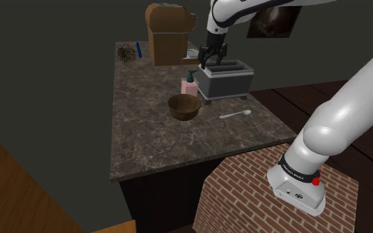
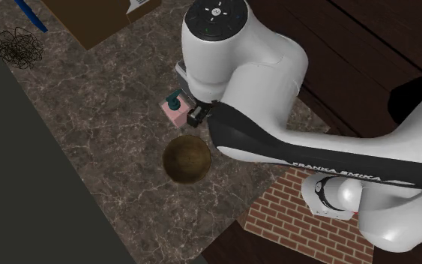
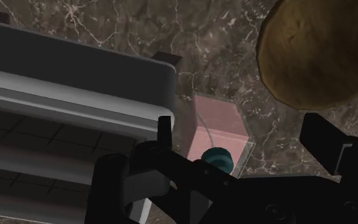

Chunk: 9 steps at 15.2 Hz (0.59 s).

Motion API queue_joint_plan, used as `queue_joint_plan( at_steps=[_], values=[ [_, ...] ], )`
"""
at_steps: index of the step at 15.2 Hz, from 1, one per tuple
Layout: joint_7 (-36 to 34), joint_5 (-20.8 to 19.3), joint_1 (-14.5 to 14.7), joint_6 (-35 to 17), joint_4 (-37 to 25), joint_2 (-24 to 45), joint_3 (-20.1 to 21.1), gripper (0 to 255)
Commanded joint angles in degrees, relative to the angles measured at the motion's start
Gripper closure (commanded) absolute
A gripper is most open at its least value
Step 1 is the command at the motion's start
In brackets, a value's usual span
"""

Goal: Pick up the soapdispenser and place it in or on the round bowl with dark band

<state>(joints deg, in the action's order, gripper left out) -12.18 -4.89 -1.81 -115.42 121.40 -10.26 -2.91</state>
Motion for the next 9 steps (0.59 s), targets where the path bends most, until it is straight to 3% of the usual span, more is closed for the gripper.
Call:
queue_joint_plan(
  at_steps=[1, 9],
  values=[
    [-0.38, -0.21, -0.11, -1.46, -3.48, 4.70, -0.06, 0],
    [-1.32, -0.82, -0.71, -4.03, -19.38, 22.43, -0.67, 0]
  ],
)
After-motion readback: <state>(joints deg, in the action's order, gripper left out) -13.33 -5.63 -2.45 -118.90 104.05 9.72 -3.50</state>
